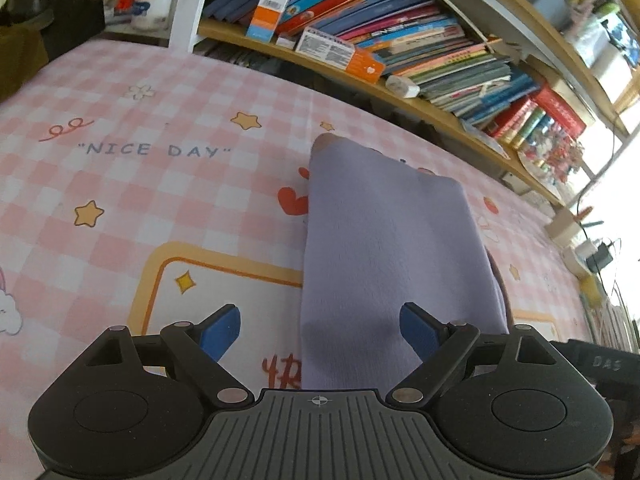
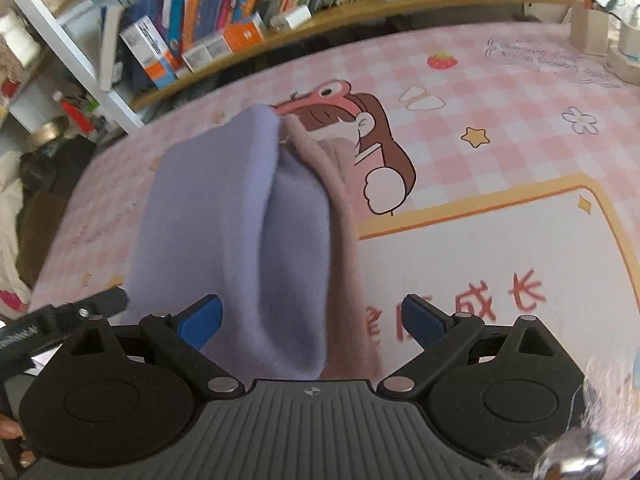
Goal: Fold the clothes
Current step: 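Grasp the bundle's folded end with both grippers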
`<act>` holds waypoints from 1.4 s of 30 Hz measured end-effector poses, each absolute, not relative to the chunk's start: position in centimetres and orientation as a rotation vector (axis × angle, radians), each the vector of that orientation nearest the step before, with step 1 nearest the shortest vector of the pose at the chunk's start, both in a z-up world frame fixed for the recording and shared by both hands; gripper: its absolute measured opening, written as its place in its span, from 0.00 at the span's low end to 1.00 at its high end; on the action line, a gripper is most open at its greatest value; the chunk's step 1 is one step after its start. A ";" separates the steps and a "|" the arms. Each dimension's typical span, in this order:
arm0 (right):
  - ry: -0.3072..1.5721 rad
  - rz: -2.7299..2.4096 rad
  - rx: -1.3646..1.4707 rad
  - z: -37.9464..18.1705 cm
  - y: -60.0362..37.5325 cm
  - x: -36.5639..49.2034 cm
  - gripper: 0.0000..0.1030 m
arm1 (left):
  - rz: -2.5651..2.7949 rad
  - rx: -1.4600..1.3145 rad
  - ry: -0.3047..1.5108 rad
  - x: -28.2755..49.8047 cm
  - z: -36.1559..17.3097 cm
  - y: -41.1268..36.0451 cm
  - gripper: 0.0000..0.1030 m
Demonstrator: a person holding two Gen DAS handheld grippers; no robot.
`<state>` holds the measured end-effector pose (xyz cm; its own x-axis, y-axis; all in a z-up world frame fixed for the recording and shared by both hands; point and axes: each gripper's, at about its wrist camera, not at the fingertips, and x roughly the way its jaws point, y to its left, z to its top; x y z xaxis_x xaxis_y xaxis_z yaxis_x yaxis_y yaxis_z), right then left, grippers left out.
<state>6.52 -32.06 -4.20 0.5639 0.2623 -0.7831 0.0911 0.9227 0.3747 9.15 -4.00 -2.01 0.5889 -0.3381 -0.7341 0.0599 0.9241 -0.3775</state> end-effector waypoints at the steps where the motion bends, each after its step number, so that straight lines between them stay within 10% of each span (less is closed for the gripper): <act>1: 0.983 0.120 0.409 -4.5 -32.2 7.1 0.91 | -0.235 -0.333 0.923 9.5 -2.1 -4.1 0.86; 9: 1.029 0.200 0.545 -5.6 -33.0 9.8 0.72 | -0.214 -0.415 0.953 11.7 -3.4 -4.0 0.85; 17: 0.966 0.257 0.436 -4.4 -31.3 10.4 0.31 | -0.230 -0.557 0.975 12.4 -4.3 -4.4 0.47; 23: 0.828 0.340 0.296 -1.6 -30.0 8.1 0.29 | -0.250 -0.358 0.919 11.5 -1.6 -6.6 0.41; 35: 1.011 0.275 0.538 -5.7 -33.6 9.2 0.53 | -0.302 -0.519 1.035 12.6 -4.1 -5.3 0.60; 42: 1.017 0.339 0.519 -5.6 -33.0 10.2 0.35 | -0.270 -0.514 1.021 12.4 -3.9 -6.2 0.46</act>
<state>10.22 -33.02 -5.60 0.4901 0.4981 -0.7153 -0.0300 0.8298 0.5573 12.38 -6.20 -3.91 0.5035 -0.4457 -0.7402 -0.0212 0.8501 -0.5262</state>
